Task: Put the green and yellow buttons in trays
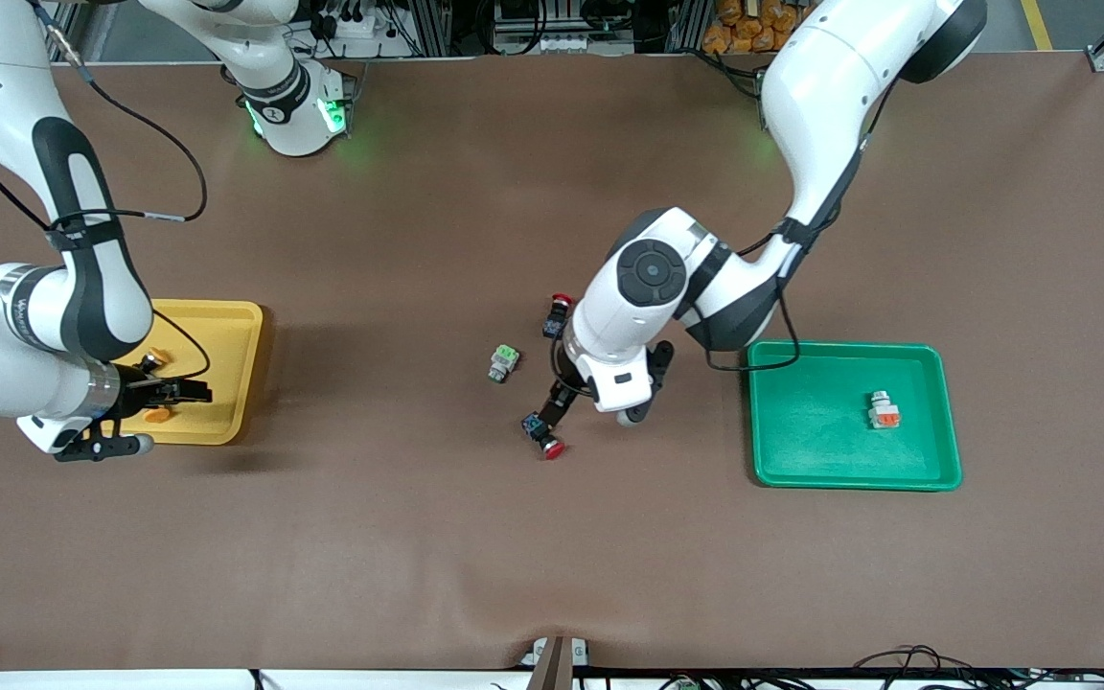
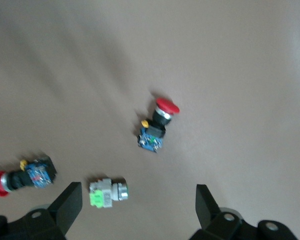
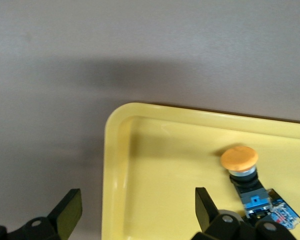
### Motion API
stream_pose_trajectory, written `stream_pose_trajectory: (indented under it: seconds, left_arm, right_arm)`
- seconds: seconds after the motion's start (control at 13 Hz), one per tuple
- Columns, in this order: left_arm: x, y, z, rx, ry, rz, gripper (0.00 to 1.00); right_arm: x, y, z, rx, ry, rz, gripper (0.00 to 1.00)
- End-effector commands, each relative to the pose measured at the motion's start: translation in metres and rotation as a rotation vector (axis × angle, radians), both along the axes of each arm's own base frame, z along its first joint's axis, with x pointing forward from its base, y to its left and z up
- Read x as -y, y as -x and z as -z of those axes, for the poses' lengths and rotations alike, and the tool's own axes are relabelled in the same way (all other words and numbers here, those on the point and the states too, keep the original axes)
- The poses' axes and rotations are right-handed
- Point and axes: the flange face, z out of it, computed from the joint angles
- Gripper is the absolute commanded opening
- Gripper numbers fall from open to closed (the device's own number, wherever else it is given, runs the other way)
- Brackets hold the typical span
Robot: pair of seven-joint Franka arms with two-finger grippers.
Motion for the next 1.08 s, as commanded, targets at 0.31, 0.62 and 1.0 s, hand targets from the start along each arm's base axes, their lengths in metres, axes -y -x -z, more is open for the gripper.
stream_pose_trajectory:
  seconds: [0.31, 0.62, 1.0]
  left_arm:
    - [0.051, 0.014, 0.034, 0.021, 0.072, -0.055, 1.00]
    - [0.078, 0.042, 0.074, 0.000, 0.031, -0.015, 1.00]
    - [0.091, 0.063, 0.112, -0.029, -0.030, -0.044, 1.00]
  right_arm:
    - [-0.042, 0.055, -0.034, 0.063, 0.024, 0.072, 1.00]
    - [-0.066, 0.044, -0.104, 0.018, 0.051, 0.301, 1.00]
    - [-0.040, 0.031, -0.227, 0.026, 0.031, 0.244, 1.00]
